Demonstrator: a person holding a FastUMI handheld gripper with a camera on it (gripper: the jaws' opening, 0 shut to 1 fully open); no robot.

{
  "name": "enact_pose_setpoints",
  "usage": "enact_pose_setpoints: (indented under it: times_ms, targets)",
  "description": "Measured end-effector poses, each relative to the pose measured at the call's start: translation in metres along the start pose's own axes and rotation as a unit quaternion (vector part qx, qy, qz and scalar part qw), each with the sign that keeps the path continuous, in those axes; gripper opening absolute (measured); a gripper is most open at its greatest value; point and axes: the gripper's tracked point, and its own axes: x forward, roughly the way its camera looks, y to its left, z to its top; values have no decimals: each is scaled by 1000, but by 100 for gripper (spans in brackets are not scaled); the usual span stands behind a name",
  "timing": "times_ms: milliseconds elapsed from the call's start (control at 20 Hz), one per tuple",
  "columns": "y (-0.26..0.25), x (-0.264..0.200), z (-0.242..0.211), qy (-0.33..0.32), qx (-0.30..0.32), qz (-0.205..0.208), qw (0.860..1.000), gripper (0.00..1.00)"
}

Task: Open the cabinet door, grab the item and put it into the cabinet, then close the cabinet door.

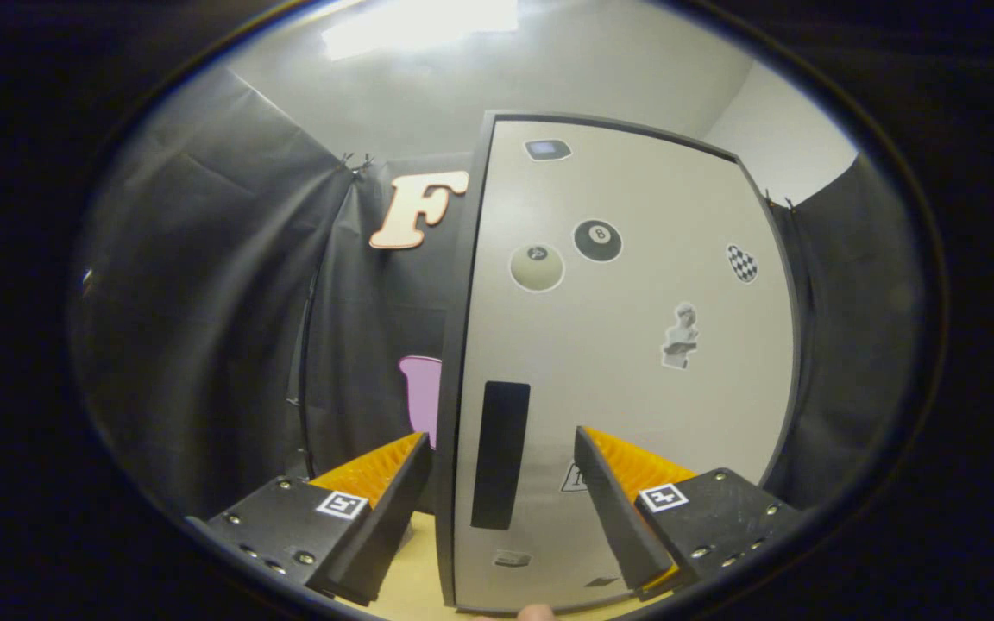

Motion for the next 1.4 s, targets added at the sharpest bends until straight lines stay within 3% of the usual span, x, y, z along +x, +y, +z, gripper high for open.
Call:
enact_pose_setpoints:
  times_ms: [400,650,850,900,950,1400]
  targets:
    - [-5,31,-43,54,-46,-21,997,97]
    - [-1,39,-53,70,-30,-26,997,54]
    - [3,40,-54,73,-15,-19,997,28]
    - [2,40,-55,81,-1,-21,997,28]
    - [2,43,-56,82,4,-23,996,19]
    - [0,10,-51,101,19,-41,994,19]
